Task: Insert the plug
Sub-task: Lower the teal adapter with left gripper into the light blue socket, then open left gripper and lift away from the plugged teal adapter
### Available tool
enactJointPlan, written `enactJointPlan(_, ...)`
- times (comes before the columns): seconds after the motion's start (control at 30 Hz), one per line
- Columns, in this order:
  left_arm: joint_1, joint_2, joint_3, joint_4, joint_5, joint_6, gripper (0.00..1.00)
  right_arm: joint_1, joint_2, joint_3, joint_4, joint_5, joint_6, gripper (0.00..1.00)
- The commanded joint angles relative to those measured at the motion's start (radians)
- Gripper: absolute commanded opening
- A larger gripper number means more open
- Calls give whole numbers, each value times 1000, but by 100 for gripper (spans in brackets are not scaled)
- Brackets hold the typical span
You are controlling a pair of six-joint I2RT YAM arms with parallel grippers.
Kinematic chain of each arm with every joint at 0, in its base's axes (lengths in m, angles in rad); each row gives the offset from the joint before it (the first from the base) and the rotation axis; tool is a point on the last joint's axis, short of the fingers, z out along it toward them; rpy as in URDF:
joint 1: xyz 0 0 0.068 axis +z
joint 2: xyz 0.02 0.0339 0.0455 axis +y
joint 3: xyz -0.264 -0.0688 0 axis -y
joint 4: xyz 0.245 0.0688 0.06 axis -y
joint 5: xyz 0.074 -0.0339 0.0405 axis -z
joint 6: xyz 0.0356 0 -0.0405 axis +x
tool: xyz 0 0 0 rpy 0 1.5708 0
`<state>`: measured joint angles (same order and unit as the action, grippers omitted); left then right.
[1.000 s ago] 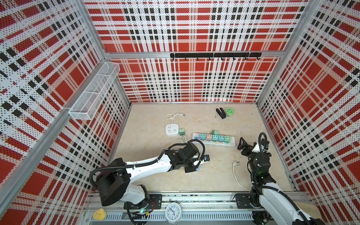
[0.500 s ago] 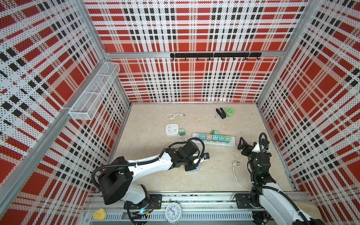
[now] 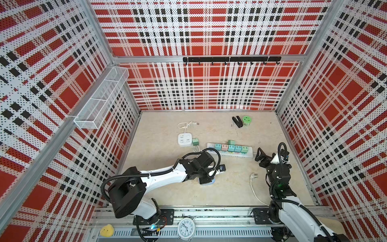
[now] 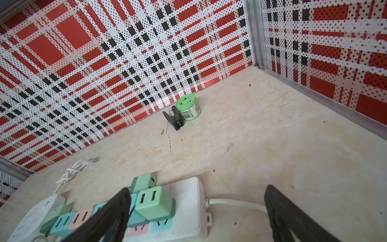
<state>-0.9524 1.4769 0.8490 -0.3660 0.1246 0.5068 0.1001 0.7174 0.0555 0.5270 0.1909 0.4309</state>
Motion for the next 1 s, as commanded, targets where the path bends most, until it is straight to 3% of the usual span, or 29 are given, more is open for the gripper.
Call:
enactJointPlan(0.0,8,22,25,-13,0,9,0,-2,10,6,48,-1,3,100)
enactJointPlan(0.8,50,122,67,-96,-10,12,0,-3,-1,0,50,-2,0,100)
enactJointPlan(0.97,27,214,134,-177,11,22,0,-3,6,1,52,-29,0,100)
